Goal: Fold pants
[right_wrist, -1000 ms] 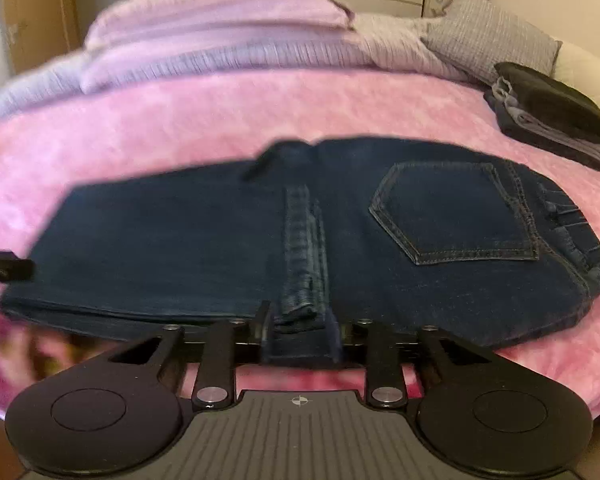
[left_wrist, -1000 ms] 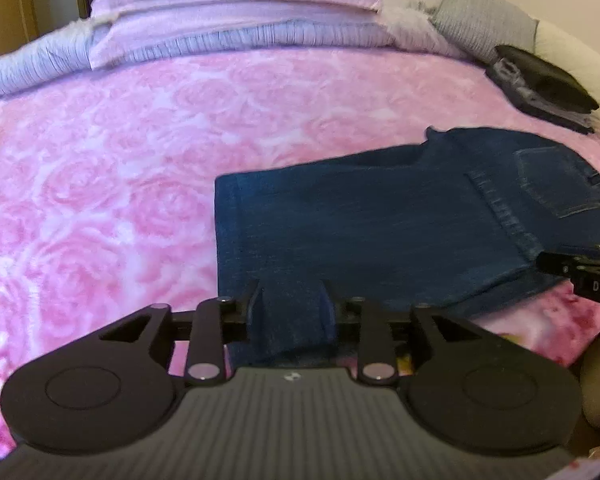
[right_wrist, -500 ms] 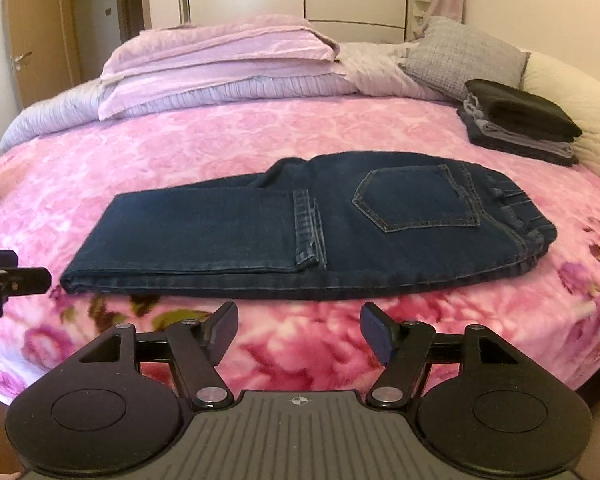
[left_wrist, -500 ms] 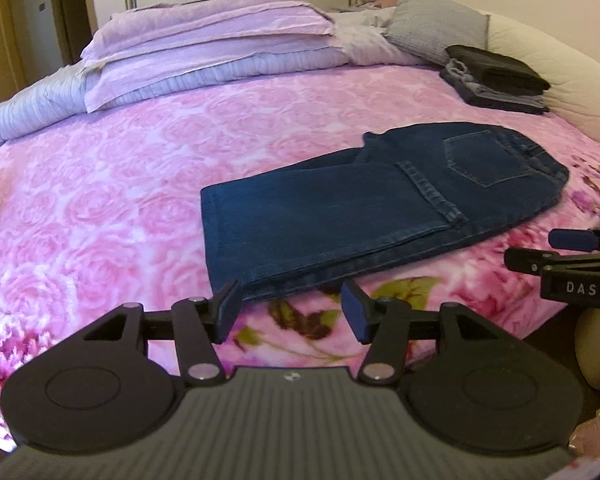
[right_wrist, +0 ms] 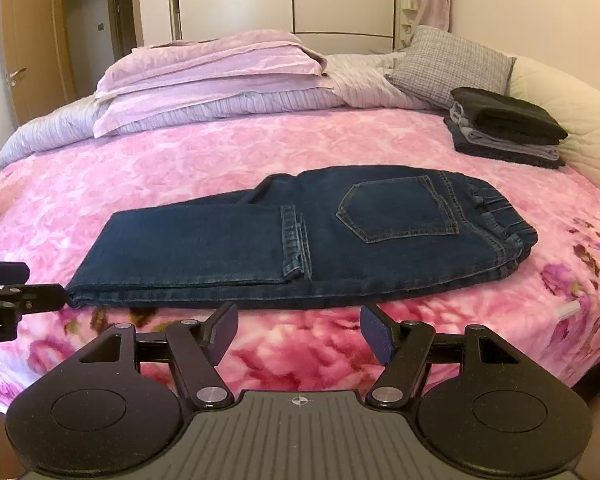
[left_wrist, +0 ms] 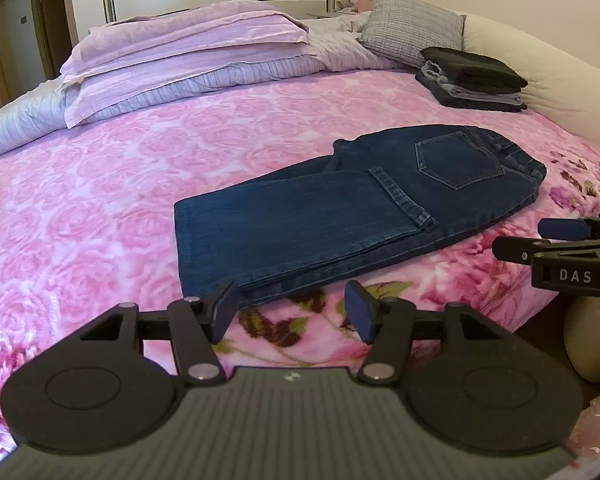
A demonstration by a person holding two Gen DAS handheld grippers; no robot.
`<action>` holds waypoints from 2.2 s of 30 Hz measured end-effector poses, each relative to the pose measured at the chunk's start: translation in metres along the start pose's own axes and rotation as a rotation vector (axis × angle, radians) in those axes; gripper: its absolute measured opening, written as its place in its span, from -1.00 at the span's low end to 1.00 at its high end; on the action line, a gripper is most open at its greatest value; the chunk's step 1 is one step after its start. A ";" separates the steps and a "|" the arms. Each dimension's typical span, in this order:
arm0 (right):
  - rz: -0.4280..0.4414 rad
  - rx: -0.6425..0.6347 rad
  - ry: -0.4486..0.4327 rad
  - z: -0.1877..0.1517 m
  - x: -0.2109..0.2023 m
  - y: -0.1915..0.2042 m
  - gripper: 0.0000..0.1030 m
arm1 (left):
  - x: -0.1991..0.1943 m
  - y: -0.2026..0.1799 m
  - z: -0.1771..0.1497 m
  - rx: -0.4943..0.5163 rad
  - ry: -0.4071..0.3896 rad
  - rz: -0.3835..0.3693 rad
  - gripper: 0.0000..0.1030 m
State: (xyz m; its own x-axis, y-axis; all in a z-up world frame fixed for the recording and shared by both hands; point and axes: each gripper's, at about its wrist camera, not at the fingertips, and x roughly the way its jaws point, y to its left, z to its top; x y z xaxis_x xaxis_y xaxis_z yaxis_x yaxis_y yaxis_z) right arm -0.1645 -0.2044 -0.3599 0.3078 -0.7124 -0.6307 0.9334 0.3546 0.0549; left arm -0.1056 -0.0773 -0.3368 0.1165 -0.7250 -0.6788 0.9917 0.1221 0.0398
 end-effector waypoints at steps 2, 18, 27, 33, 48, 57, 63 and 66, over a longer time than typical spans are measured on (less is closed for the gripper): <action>0.004 0.011 0.002 0.000 0.002 -0.003 0.26 | 0.002 -0.001 0.001 0.001 0.003 -0.003 0.07; 0.015 0.252 0.072 -0.006 0.027 -0.080 0.26 | 0.034 0.005 0.006 -0.010 0.015 0.013 0.15; 0.059 0.691 -0.045 -0.012 0.037 -0.187 0.25 | 0.061 0.034 0.014 -0.070 0.018 0.018 0.19; 0.058 0.937 -0.155 -0.008 0.054 -0.254 -0.10 | 0.087 0.052 0.016 -0.106 0.029 0.056 0.18; 0.002 0.990 -0.207 -0.016 0.074 -0.274 -0.83 | 0.119 0.060 0.016 -0.105 0.049 0.043 -0.02; 0.023 1.098 -0.138 -0.031 0.068 -0.286 0.03 | 0.124 0.068 0.011 -0.126 0.069 0.051 -0.02; 0.115 1.124 -0.142 -0.033 0.083 -0.285 0.04 | 0.123 0.070 0.011 -0.151 0.067 0.021 -0.02; 0.097 1.128 -0.157 -0.028 0.092 -0.284 0.04 | 0.122 0.071 0.010 -0.157 0.066 0.017 -0.02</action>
State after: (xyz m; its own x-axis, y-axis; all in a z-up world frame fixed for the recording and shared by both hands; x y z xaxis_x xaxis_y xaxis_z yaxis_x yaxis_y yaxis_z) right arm -0.4066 -0.3541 -0.4549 0.3331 -0.8077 -0.4864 0.5134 -0.2773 0.8121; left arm -0.0207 -0.1642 -0.4093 0.1239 -0.6767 -0.7258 0.9685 0.2417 -0.0601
